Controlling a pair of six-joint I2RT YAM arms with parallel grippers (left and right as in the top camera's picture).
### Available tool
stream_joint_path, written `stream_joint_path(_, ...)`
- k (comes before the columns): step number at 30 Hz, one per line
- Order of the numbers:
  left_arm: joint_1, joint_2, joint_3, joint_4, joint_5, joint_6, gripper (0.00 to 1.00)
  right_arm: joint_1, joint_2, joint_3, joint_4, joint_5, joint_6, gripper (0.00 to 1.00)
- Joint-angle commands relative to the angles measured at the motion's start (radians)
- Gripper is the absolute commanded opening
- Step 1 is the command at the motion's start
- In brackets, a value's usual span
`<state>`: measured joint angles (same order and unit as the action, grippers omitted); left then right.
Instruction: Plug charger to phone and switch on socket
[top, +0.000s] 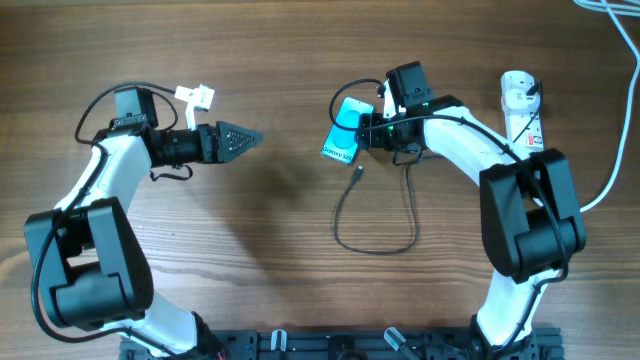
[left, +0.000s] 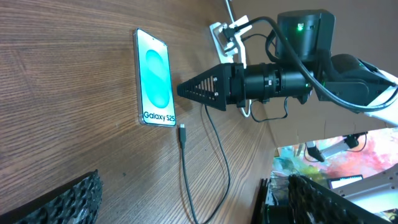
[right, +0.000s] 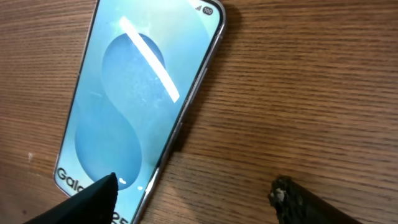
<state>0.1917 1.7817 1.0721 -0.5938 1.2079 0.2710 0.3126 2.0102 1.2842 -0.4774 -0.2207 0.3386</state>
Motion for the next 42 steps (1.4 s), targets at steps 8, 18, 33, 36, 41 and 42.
stream_joint_path(8, 0.002, -0.016, 0.008, 0.004, 0.001, 0.009, 1.00, -0.015, -0.145, 0.090, -0.229, -0.094, -0.070, 0.90)
stream_joint_path(18, 0.002, -0.016, 0.008, 0.004, 0.001, 0.009, 1.00, -0.165, -0.546, 0.090, -0.232, 0.402, -0.034, 1.00)
stream_joint_path(33, 0.002, -0.016, 0.008, 0.004, -0.731, 0.009, 1.00, -0.696, -0.396, 0.086, -0.201, 0.453, 0.087, 1.00)
stream_joint_path(36, 0.002, -0.016, 0.008, 0.004, -0.731, 0.009, 1.00, -0.722, -0.350, 0.080, -0.229, 0.421, 0.082, 1.00)
stream_joint_path(41, 0.002, -0.016, 0.008, 0.004, -0.731, 0.009, 1.00, -0.721, -0.303, 0.073, -0.280, 0.262, 0.084, 1.00)
stream_joint_path(42, 0.002, -0.016, 0.008, 0.004, -0.731, 0.009, 1.00, -0.721, -0.299, 0.063, -0.280, 0.235, 0.083, 1.00)
